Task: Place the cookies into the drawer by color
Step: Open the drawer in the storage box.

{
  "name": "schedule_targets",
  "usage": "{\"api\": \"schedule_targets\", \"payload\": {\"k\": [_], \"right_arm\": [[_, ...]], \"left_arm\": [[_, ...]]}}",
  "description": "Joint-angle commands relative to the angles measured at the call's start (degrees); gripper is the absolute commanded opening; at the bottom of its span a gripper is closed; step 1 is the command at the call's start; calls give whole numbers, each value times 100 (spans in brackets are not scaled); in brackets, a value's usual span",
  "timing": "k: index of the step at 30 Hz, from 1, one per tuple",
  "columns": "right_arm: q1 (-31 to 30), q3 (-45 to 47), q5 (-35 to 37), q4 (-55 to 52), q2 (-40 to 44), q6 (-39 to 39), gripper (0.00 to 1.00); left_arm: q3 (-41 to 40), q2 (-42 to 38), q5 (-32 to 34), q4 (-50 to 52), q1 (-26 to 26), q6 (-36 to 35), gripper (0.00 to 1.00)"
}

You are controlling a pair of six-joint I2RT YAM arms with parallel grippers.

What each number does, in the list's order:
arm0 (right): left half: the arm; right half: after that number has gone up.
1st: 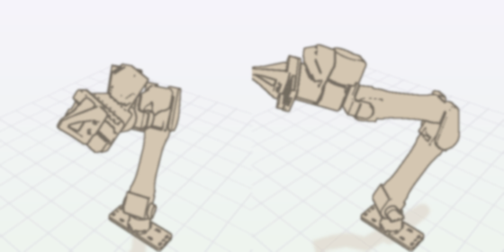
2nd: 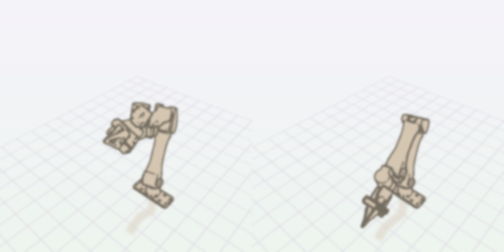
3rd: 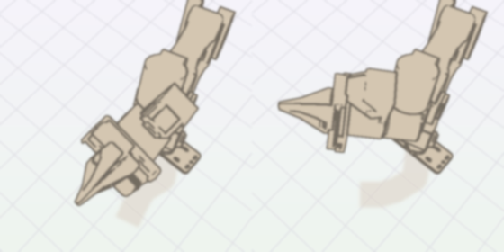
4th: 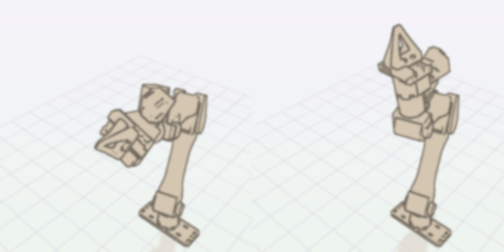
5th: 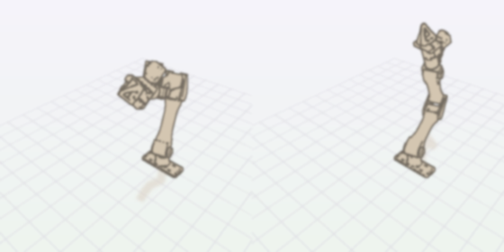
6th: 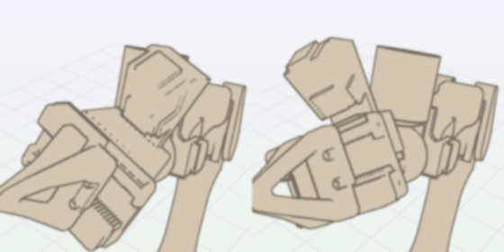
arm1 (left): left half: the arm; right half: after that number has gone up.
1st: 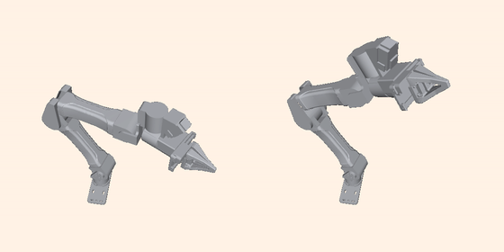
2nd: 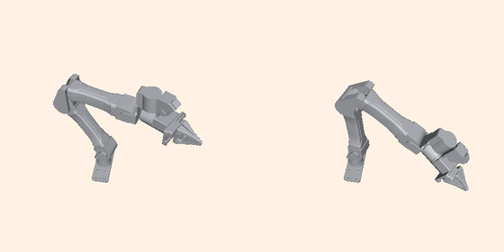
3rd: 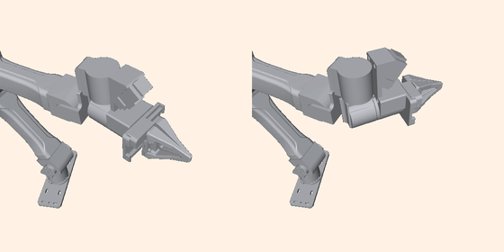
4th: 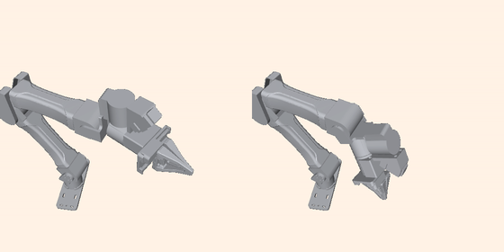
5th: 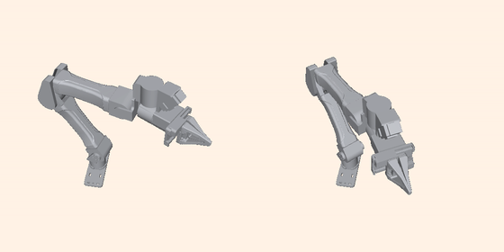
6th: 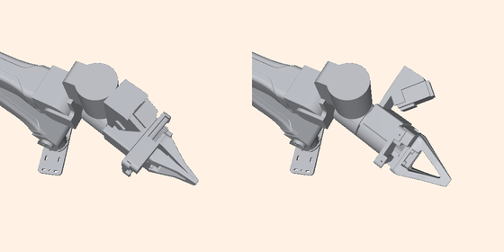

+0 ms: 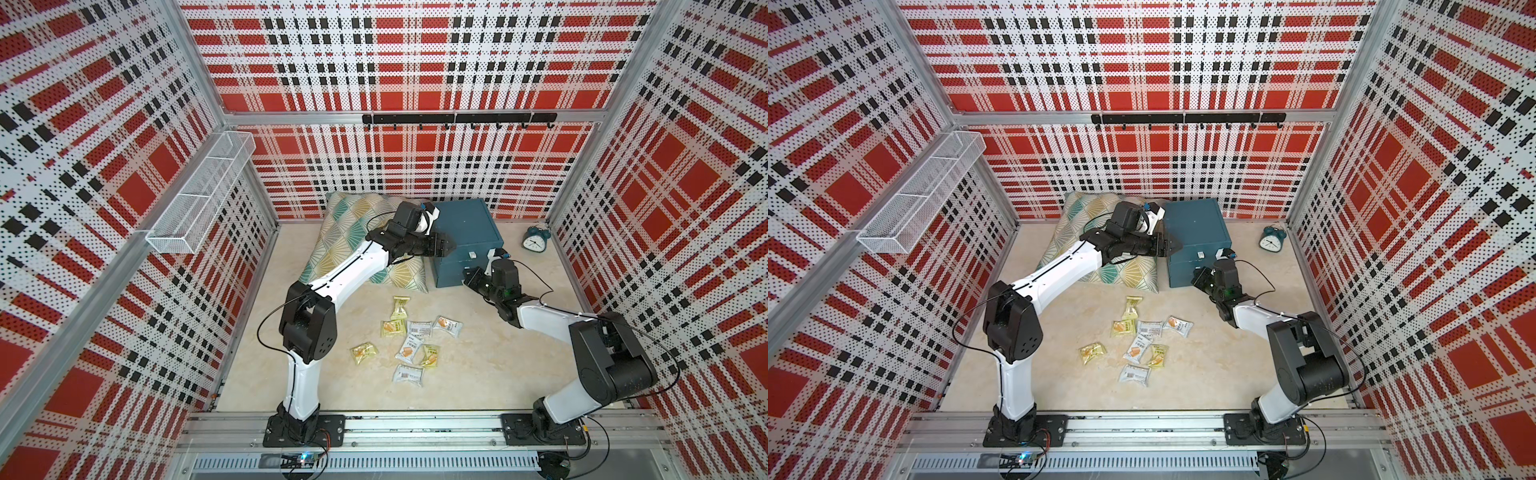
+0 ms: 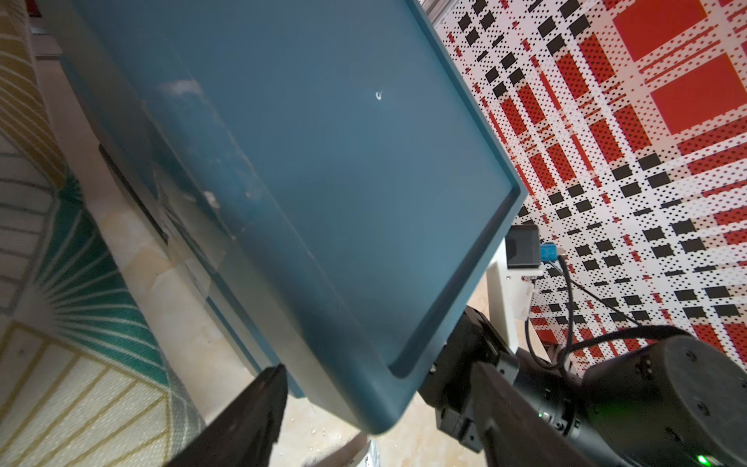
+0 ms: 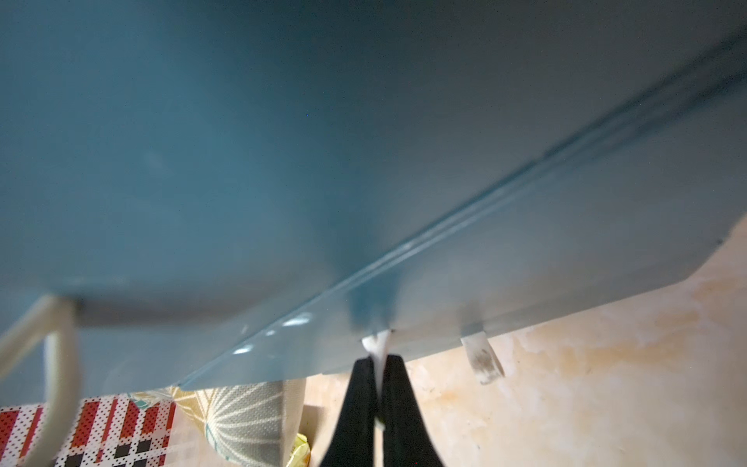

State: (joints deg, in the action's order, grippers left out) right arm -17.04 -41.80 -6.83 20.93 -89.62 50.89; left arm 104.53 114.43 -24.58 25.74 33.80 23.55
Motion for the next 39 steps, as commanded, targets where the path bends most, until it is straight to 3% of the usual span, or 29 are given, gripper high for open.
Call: {"api": "schedule_targets", "payload": {"k": [1, 14, 24, 27, 31, 33, 39], "right_arm": [[-55, 150, 182, -129, 261, -62, 0], [-637, 1119, 820, -1105, 1662, 46, 0], [-738, 1565, 890, -1647, 2744, 90, 1], [-739, 1483, 727, -1653, 2722, -71, 29], [-739, 1338, 648, -1971, 2956, -270, 54], [-739, 1302, 611, -2180, 3179, -346, 65], [-735, 1080, 285, -2986, 3869, -733, 93]], "left_arm": [[-56, 99, 76, -88, -66, 0, 78], [-56, 140, 129, -74, -118, -1, 77], [-62, 84, 128, -74, -137, -8, 78], [-71, -10, 166, -77, -119, -18, 79], [-100, -258, 368, -100, -30, -51, 88], [-117, -400, 506, -96, 27, -66, 99], [-126, -1017, 940, -40, 215, -173, 99]]}}
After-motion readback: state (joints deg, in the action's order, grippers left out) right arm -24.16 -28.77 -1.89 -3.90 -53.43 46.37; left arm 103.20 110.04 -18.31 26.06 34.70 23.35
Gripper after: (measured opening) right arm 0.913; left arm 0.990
